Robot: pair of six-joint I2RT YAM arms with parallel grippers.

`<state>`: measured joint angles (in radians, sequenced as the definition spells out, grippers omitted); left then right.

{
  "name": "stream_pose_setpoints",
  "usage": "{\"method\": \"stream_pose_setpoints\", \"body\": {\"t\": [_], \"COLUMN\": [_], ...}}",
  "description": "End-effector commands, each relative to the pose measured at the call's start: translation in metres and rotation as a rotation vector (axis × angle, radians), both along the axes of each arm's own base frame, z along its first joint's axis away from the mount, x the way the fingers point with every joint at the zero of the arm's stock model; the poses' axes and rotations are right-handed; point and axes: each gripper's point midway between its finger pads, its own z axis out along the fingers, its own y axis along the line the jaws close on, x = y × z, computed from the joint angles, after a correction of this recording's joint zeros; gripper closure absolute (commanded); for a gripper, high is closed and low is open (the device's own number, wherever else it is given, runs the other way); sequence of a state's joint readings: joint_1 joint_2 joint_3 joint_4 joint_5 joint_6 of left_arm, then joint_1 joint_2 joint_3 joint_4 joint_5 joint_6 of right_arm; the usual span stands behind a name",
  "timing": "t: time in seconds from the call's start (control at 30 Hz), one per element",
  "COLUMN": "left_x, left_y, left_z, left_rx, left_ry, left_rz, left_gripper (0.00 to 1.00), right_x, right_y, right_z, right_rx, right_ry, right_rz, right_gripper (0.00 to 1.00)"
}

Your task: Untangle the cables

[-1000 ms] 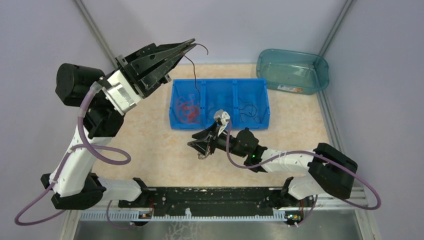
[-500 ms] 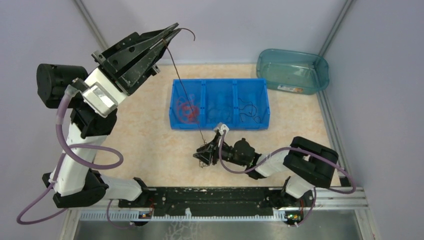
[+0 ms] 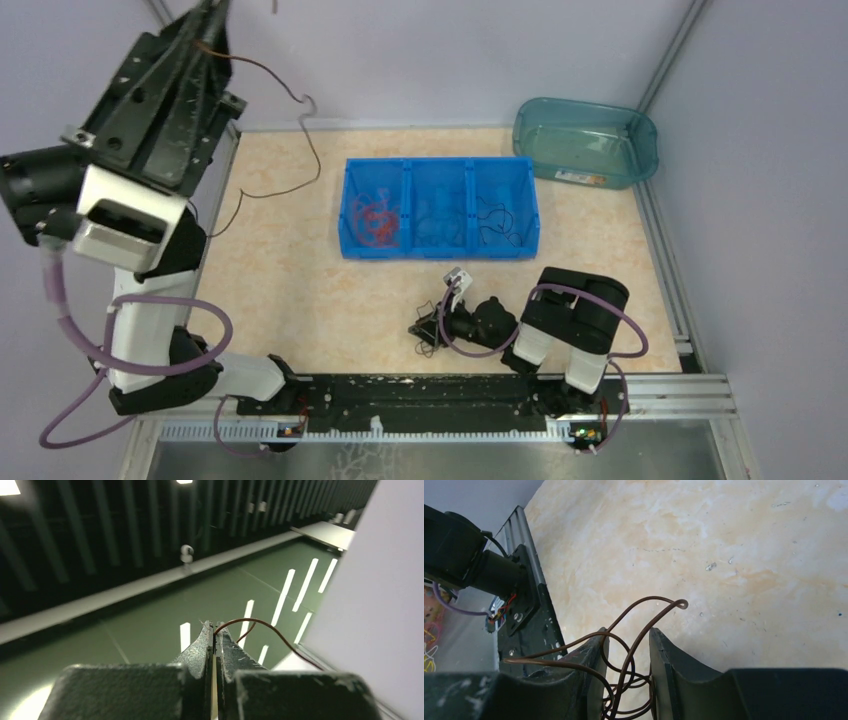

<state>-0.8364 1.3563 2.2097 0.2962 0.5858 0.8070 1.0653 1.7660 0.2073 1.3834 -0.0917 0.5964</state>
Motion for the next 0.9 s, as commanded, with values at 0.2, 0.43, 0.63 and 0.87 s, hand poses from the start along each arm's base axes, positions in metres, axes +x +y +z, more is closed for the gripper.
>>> {"method": "stream_pose_setpoints", "body": {"t": [0.2,0.43,0.63,0.87], "left_x": [-0.006,0.041,0.085,0.130], "left_y": [0.011,-0.046,-0.081,-0.125], "left_z": [-0.002,-0.077,-0.117,-0.156], "left_rx": [-0.017,0.230,0.296,0.353], "left_ry": [-0.028,0.111,0.226,0.321], "left_rz": [0.056,0.077,0.109,0.109], "left_gripper": [1.00,1.00,1.00,1.00], "right_x": [0.006,0.021,0.039,0.046], "right_y": [0.005,0.002,-0.039,-0.078], "right_z": [0.049,0.105,0.135,0.149], "right_rx": [0.129,0.085,0.070,-0.001], "right_ry": [-0.098,-0.245,-0.290,-0.300], "right_rz": [-0.030,-0.069,-0.265,-0.384], "right_gripper": [0.56,0.39,0.32,0.31]}}
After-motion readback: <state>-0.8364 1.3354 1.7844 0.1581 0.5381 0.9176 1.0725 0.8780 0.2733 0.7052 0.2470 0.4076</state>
